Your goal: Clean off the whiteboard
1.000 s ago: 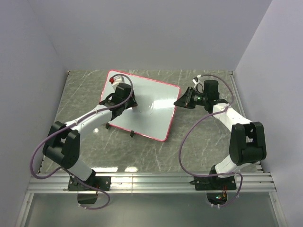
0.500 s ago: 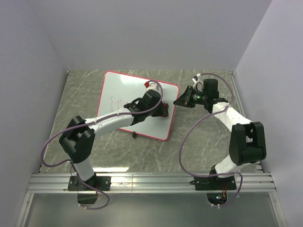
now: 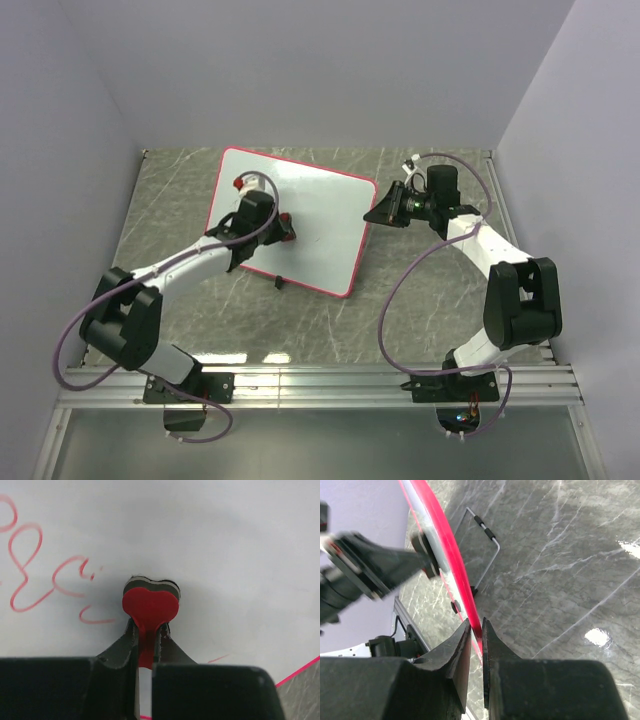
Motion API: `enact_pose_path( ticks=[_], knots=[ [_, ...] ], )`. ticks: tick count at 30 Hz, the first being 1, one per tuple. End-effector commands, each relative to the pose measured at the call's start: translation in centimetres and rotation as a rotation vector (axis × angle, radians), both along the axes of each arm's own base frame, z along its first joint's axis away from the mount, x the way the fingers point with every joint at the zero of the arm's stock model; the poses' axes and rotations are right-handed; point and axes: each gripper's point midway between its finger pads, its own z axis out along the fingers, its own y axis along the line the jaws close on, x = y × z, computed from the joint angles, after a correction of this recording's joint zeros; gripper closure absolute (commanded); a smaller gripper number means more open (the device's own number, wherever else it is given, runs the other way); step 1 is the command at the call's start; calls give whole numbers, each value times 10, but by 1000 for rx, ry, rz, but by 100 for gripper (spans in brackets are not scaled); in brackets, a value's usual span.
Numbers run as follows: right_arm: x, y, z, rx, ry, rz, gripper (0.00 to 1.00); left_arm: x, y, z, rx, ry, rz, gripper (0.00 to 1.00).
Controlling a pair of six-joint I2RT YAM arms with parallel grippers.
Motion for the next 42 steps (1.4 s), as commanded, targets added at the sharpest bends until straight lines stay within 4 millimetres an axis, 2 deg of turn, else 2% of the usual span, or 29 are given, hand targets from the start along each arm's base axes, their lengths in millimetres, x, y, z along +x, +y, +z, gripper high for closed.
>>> enact_pose_path(
  ticks=[1,3,5,6,9,11,12,14,15,16,18,22,23,24,26,32,34,37,40,42],
  knots=[
    [7,8,50,47,-109,22,100,-36,7,-42,37,82,-21,100],
    [9,8,53,50,-112,21,100,-52,-5,-49,32,95,-55,100],
    [11,8,53,51,-107,14,100,-60,-17,-47,34,89,-83,100],
    [12,8,54,52,-113,12,100,-67,-36,-45,30,86,-127,100],
    [13,10,55,63,-112,13,100,-80,-72,-40,16,81,-209,100],
    [12,11,55,62,-114,15,100,-76,-92,-32,3,69,-233,100],
    [10,13,55,63,-111,19,100,-73,-106,-20,-17,45,-255,100],
    [9,14,54,59,-111,20,100,-68,-115,-17,-15,41,-265,100],
    [7,15,54,60,-110,23,100,-62,-122,-5,-22,16,-272,100],
    [6,16,53,59,-110,26,100,-59,-122,-7,-9,25,-266,100],
    [4,17,53,59,-109,26,100,-50,-122,1,1,-5,-246,100],
    [-1,18,53,52,-108,34,100,-41,-97,1,39,-15,-188,100],
    [-2,18,52,46,-105,35,100,-37,-78,-11,53,5,-152,100],
    [-3,17,52,42,-105,36,100,-35,-69,-7,43,-4,-134,100],
    [-3,16,51,31,-104,39,100,-29,-40,-15,54,5,-75,100],
    [-2,15,52,21,-104,42,100,-39,40,-56,100,58,77,100],
    [-1,15,51,17,-102,43,100,-36,58,-56,95,51,122,100],
    [0,15,52,14,-99,44,100,-34,73,-60,93,54,148,100],
    [2,16,54,15,-98,44,100,-33,68,-59,81,60,122,100],
    [4,17,57,17,-102,44,100,-26,54,-49,30,36,91,100]
  ],
)
